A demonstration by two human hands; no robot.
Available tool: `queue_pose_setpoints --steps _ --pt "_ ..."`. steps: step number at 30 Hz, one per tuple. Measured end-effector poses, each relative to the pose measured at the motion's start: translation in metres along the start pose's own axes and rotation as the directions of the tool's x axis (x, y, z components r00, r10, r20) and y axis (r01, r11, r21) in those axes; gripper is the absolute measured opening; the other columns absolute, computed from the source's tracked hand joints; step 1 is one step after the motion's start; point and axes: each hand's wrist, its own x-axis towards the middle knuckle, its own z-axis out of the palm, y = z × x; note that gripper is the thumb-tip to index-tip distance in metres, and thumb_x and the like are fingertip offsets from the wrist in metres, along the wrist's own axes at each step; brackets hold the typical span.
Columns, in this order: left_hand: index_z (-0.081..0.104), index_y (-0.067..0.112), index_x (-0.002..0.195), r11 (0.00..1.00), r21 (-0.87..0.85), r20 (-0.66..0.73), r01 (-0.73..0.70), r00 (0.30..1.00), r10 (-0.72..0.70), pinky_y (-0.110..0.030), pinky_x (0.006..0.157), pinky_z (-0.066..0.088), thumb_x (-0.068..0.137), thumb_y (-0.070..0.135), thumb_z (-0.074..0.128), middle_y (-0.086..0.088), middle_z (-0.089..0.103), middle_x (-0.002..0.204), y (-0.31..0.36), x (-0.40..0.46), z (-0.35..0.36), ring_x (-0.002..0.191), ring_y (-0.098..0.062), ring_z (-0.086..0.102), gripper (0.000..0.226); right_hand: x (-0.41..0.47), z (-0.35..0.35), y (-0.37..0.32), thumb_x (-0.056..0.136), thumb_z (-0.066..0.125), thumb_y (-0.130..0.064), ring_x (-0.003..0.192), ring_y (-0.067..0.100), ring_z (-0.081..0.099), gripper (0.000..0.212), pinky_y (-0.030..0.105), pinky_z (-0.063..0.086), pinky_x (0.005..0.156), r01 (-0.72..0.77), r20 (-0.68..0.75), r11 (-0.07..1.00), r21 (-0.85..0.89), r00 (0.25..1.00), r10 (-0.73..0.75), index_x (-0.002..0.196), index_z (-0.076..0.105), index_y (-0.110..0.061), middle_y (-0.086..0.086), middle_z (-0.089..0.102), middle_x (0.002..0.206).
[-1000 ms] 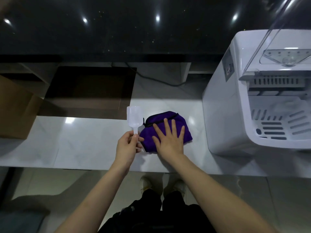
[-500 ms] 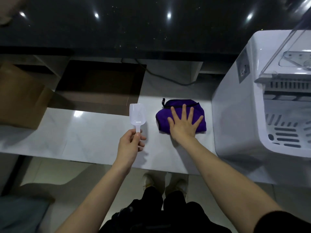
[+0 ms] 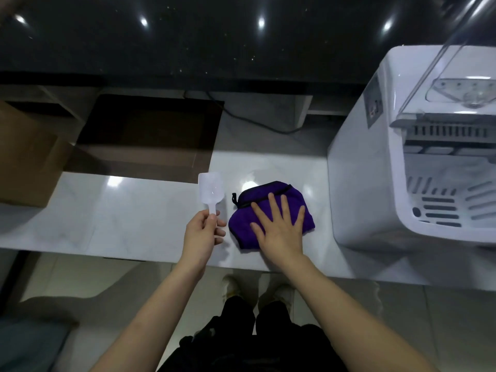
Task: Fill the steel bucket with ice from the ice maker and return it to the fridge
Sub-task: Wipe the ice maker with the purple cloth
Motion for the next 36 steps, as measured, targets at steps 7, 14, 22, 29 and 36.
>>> queue_pose_setpoints --steps 7,14,22,29,36 --pt "0.064 0.013 0.104 1.0 -0.002 0.015 0.0 1.0 0.0 -0.031 0.067 0.053 0.108 0.014 0.042 -0.008 0.067 0.091 0.001 -0.001 0.0 0.071 -0.017 0.059 0.023 0.021 -0.011 0.026 0.106 0.009 -0.064 0.161 0.034 -0.006 0.06 0.076 -0.01 0.117 -0.146 -0.006 0.989 0.012 0.989 0.146 0.163 0.012 -0.049 0.002 -0.001 0.176" --pt "0.063 0.015 0.102 0.999 -0.028 -0.051 -0.044 0.998 0.042 -0.03 0.065 0.053 0.109 0.013 0.041 -0.007 0.065 0.087 0.004 -0.008 -0.021 0.067 -0.014 0.057 0.023 0.066 -0.018 -0.019 0.105 0.003 -0.063 0.158 0.037 -0.02 0.059 0.078 -0.013 0.113 -0.156 0.052 0.987 0.021 0.987 0.155 0.162 -0.002 -0.05 0.003 -0.014 0.175" --pt "0.063 0.013 0.104 0.997 -0.063 -0.028 -0.033 0.999 0.032 -0.03 0.066 0.054 0.11 0.015 0.041 -0.008 0.068 0.09 0.005 -0.009 -0.019 0.069 -0.015 0.06 0.022 0.025 0.0 -0.051 0.104 0.005 -0.068 0.159 0.037 -0.018 0.062 0.076 -0.014 0.114 0.05 0.073 0.999 -0.011 0.996 -0.049 0.163 0.005 -0.049 0.004 -0.012 0.175" --pt "0.062 0.009 0.105 0.999 -0.039 0.071 -0.032 0.997 0.034 -0.028 0.065 0.054 0.111 0.016 0.041 -0.009 0.066 0.091 0.009 -0.008 0.016 0.072 -0.016 0.059 0.023 -0.021 0.01 -0.003 0.103 0.009 -0.074 0.161 0.034 -0.005 0.064 0.074 -0.01 0.118 0.016 -0.01 1.0 -0.019 1.0 -0.017 0.162 0.015 -0.05 0.002 -0.001 0.176" --pt "0.063 0.013 0.108 0.999 -0.036 0.145 -0.029 0.989 0.034 -0.029 0.066 0.054 0.11 0.015 0.042 -0.009 0.065 0.089 0.013 -0.011 0.042 0.072 -0.018 0.058 0.021 -0.016 -0.005 0.036 0.102 0.008 -0.073 0.161 0.032 -0.008 0.063 0.073 -0.011 0.118 -0.123 -0.01 0.992 0.016 0.992 0.123 0.162 0.011 -0.052 0.0 -0.005 0.176"
